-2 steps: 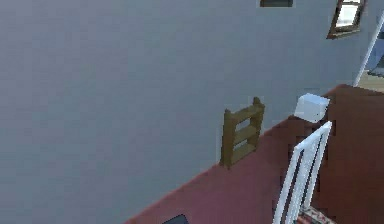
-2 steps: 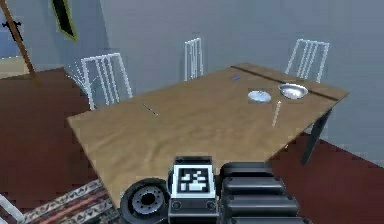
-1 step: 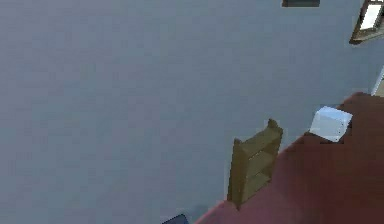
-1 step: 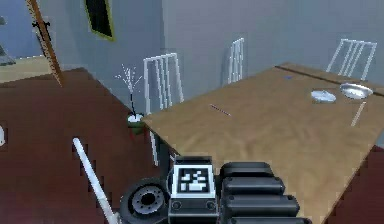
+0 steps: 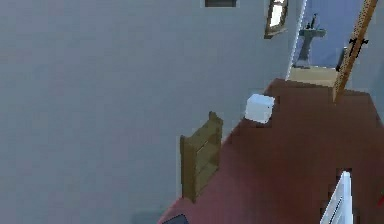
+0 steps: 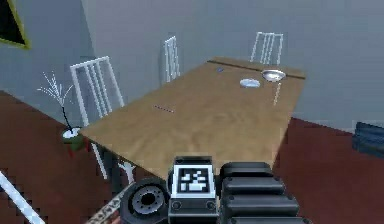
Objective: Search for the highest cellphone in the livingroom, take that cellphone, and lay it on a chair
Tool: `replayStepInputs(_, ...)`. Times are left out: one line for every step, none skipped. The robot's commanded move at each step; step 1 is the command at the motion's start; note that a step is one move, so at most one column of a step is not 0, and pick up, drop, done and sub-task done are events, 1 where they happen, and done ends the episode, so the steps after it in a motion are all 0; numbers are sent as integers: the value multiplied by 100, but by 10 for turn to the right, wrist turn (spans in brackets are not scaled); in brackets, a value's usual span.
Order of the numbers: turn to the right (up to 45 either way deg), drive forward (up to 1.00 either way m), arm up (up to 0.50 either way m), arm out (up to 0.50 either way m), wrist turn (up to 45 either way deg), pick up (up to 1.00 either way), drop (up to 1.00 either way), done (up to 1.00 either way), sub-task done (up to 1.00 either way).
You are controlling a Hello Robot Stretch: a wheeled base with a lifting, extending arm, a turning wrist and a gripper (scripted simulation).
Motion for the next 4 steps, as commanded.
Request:
replayStepInputs(0,30,0,0,0,0,0,0,0)
replayStepInputs(300,0,0,0,0,0,0,0,0)
replayStepInputs(0,45,0,0,0,0,0,0,0)
replayStepInputs(60,0,0,0,0,0,0,0,0)
